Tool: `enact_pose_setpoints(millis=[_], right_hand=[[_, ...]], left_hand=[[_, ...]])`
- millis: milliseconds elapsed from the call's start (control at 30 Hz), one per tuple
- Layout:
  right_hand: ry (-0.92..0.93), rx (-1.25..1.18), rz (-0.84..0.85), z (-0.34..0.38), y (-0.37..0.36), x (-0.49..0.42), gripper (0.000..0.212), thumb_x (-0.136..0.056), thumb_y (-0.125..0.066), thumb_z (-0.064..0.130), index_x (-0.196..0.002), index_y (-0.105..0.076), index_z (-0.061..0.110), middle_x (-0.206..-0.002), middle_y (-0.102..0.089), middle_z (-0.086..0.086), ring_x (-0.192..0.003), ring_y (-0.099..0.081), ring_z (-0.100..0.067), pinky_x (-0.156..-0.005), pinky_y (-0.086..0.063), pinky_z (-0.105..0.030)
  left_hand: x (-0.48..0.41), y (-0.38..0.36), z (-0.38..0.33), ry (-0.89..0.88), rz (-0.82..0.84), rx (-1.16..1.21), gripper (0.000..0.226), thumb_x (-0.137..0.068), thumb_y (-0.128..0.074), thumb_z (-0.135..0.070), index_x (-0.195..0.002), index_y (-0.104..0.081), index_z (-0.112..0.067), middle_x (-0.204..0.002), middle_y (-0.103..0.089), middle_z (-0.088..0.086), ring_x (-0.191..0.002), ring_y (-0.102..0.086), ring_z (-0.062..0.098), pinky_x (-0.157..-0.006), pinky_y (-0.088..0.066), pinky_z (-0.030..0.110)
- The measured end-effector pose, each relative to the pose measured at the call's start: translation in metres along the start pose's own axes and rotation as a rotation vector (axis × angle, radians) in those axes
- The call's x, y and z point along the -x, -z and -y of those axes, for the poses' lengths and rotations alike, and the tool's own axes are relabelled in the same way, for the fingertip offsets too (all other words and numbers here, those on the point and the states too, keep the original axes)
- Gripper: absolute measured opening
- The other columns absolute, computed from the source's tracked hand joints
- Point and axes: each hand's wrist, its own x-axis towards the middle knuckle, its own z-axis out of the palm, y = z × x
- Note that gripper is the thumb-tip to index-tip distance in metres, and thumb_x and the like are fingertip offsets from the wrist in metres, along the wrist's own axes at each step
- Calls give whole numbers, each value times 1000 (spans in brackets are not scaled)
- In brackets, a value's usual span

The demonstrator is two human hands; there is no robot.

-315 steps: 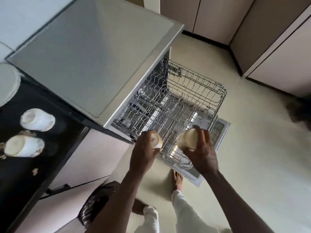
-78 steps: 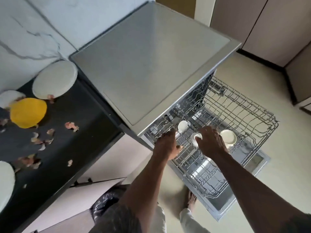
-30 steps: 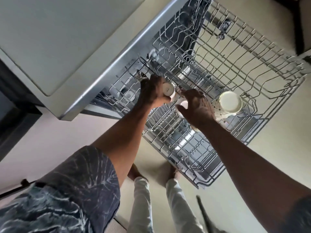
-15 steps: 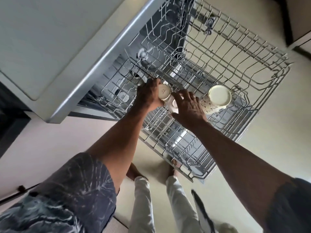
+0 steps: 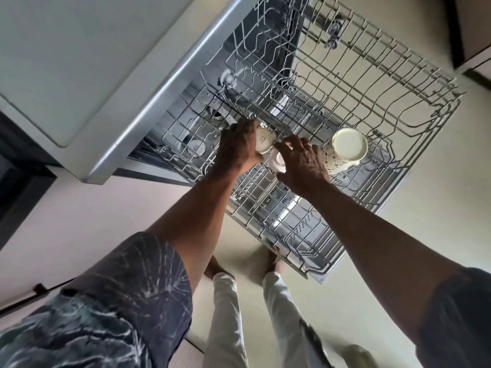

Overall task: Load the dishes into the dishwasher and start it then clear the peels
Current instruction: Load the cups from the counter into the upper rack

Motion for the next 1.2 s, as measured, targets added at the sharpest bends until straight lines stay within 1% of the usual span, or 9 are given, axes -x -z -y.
enact_pose_setpoints(millis=[200,333,500,633,767,933,1033,1133,1200], right_hand=[[-34,-102,-19,4,11,15,83,-80,-80,32,-149,-37,16,-154,-33,-13,-137,-37,-36,-112,-35,-53],[-87,-117,-59,13,38,36,79,-85,-71,40,-150,-34,18,-155,-36,-9,-140,-36,-32,-114,-31,-51],[-113,-103,-89,32,84,75,72,-91,-60,45,-152,-33,18,-156,-35,-11,-143,-33,-31,-115,-29,-55],[-107,-128,-143,54,122,104,63,-94,-50,48,-148,-38,18,-154,-38,-14,-140,-37,-34,-114,-27,-53],[-69,-160,-199,85,162,120,73,-90,-27,58,-149,-40,18,-154,-38,-19,-142,-35,-38,-115,-26,-56],[34,-154,-198,134,206,117,69,-100,-26,59,-160,-18,26,-168,-10,-12,-155,-11,-32,-123,-6,-51],[138,-132,-256,172,225,112,79,-91,-21,64,-156,-33,20,-164,-26,-15,-150,-25,-37,-121,-16,-54],[283,-79,-311,209,233,104,77,-87,-33,60,-141,-56,10,-146,-49,-23,-132,-49,-45,-107,-37,-60],[338,-53,-313,237,235,99,71,-88,-40,57,-134,-61,7,-138,-55,-25,-123,-55,-46,-100,-44,-59]], left_hand=[[28,16,6,-22,-68,-24,91,-68,-87,-44,-140,-38,-16,-139,-46,11,-129,-45,29,-108,-36,42],[69,38,1,-19,-56,-95,104,-76,-77,-57,-153,-24,-12,-158,-29,12,-146,-27,30,-119,-27,49],[132,79,-16,-2,-41,-142,101,-87,-64,-58,-159,-11,-12,-167,-15,9,-153,-13,26,-124,-14,47],[182,119,-25,-19,-154,-111,93,-85,-66,-55,-155,-22,-13,-163,-24,9,-151,-21,26,-123,-18,48],[227,163,-22,-49,-259,-167,89,-82,-68,-54,-152,-31,-13,-159,-32,10,-148,-27,28,-122,-21,47],[281,207,7,16,-428,-154,87,-79,-71,-53,-148,-40,-10,-154,-42,12,-142,-39,30,-118,-31,47],[315,229,37,129,-498,-143,86,-78,-71,-52,-146,-45,-7,-152,-45,13,-141,-41,31,-117,-32,47],[349,243,71,249,-532,-145,84,-77,-70,-52,-145,-48,-8,-152,-46,12,-141,-42,30,-116,-32,47],[375,246,93,324,-522,-150,82,-80,-66,-53,-147,-45,-9,-154,-43,12,-143,-38,31,-118,-31,47]])
